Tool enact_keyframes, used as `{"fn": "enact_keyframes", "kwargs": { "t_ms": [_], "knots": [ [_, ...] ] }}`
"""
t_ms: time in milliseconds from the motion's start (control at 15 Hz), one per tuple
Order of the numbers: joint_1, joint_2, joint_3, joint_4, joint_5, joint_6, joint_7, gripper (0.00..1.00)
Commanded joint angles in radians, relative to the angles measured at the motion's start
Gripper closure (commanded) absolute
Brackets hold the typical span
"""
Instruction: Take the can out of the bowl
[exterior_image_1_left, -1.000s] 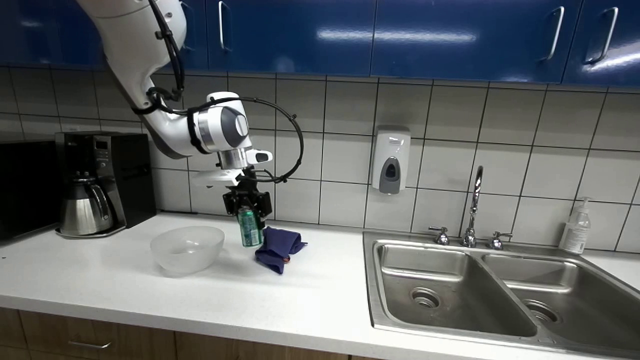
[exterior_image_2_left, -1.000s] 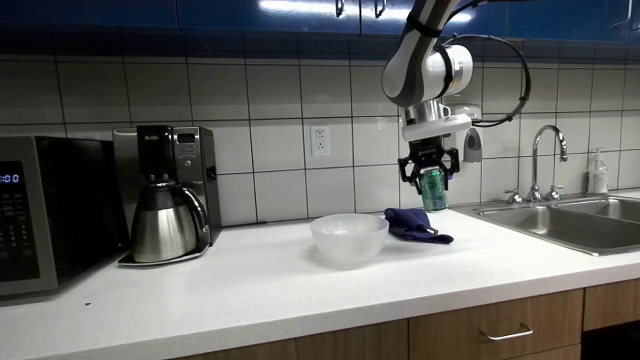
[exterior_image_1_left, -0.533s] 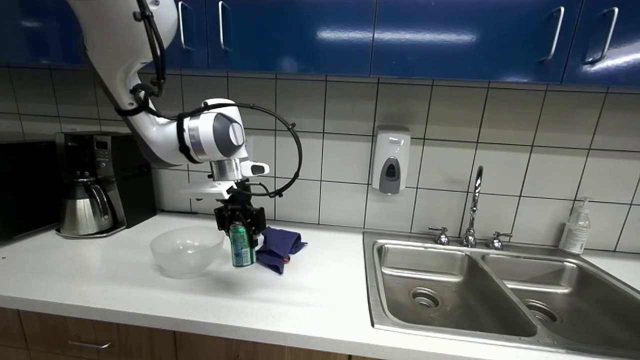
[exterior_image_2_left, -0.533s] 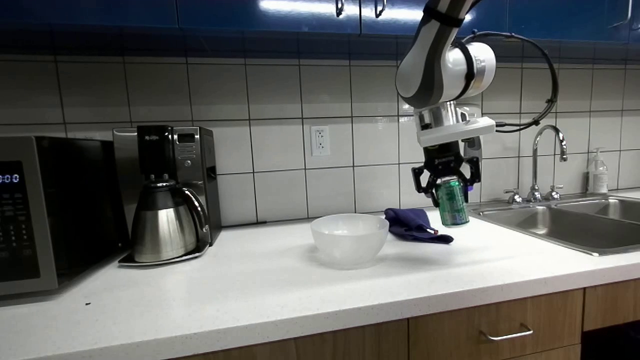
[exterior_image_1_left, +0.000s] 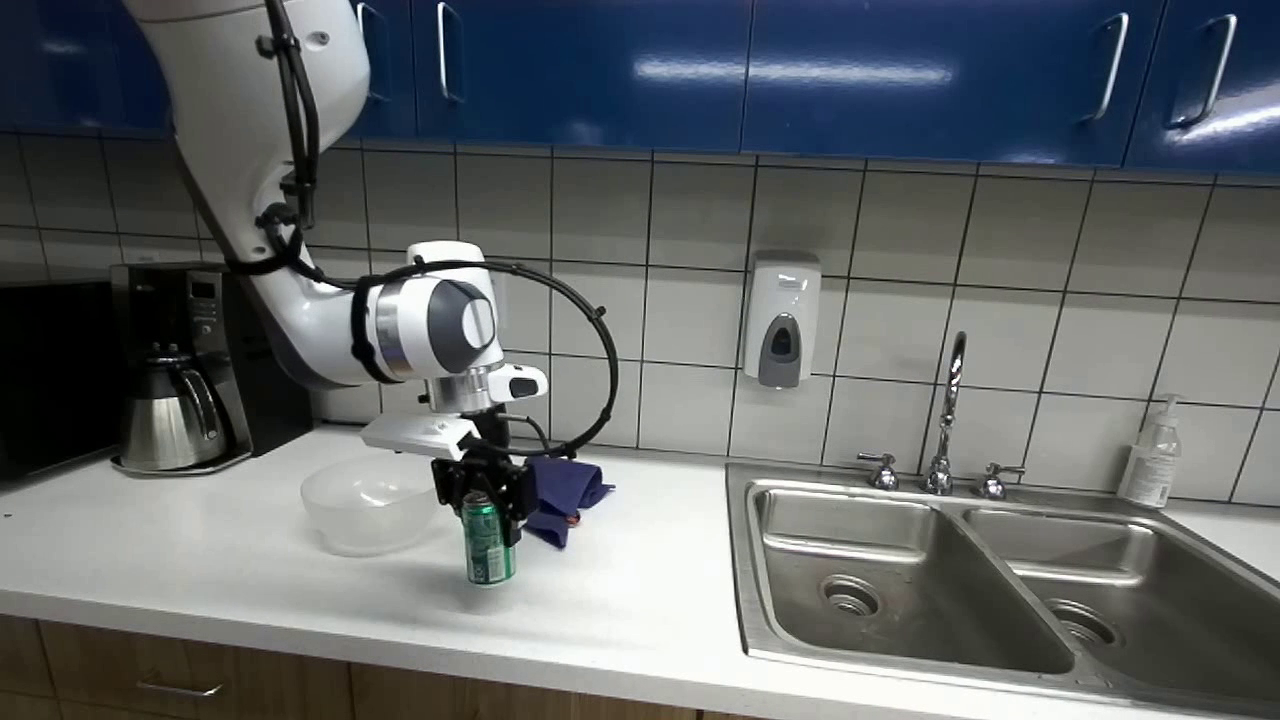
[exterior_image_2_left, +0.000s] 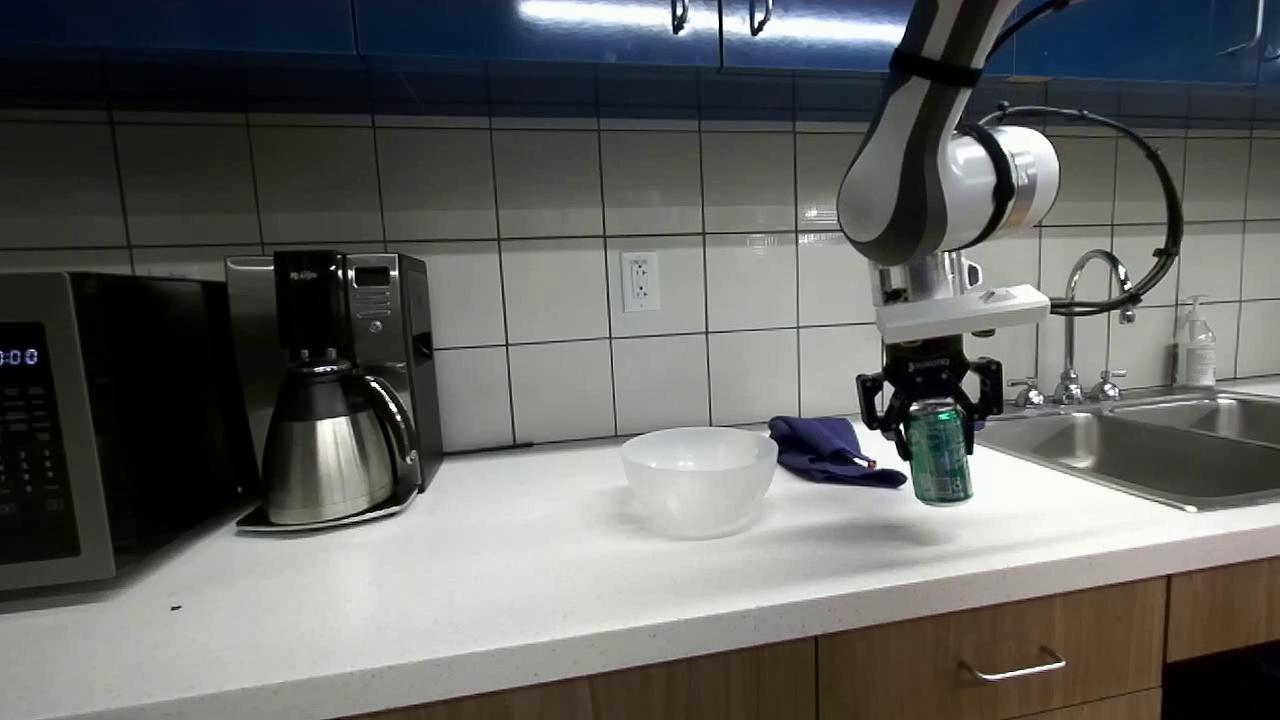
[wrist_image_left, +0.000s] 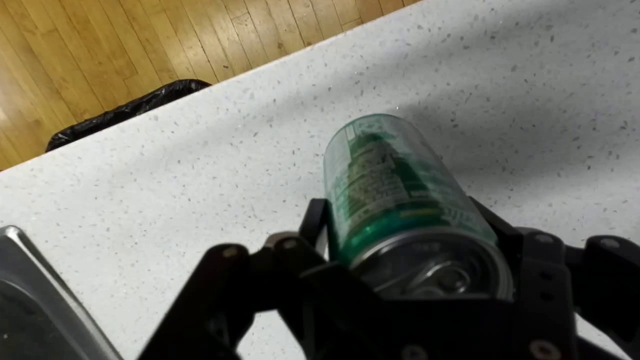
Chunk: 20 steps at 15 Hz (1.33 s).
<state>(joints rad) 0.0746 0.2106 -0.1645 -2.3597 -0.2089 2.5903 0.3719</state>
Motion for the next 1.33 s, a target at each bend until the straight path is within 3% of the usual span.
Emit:
{"fn": "enact_keyframes", "kwargs": {
  "t_ms": [0,533,600,800,1267],
  "knots": [
    [-0.048,0.017,0.028,-0.039,0.040,0.117,-0.084,0.58],
    [-0.084,0.097,0.063,-0.029,0.171,0.223,-0.215,0.58],
    [-0.083,0.097,0.063,-0.029,0.174,0.221,-0.222,0.08],
    [-0.070,0.094,0.057,-0.024,0.165,0.211,-0.216,0.00],
    [0.010,0.031,0.026,0.029,0.092,0.009,-0.103,0.00]
  ]
}}
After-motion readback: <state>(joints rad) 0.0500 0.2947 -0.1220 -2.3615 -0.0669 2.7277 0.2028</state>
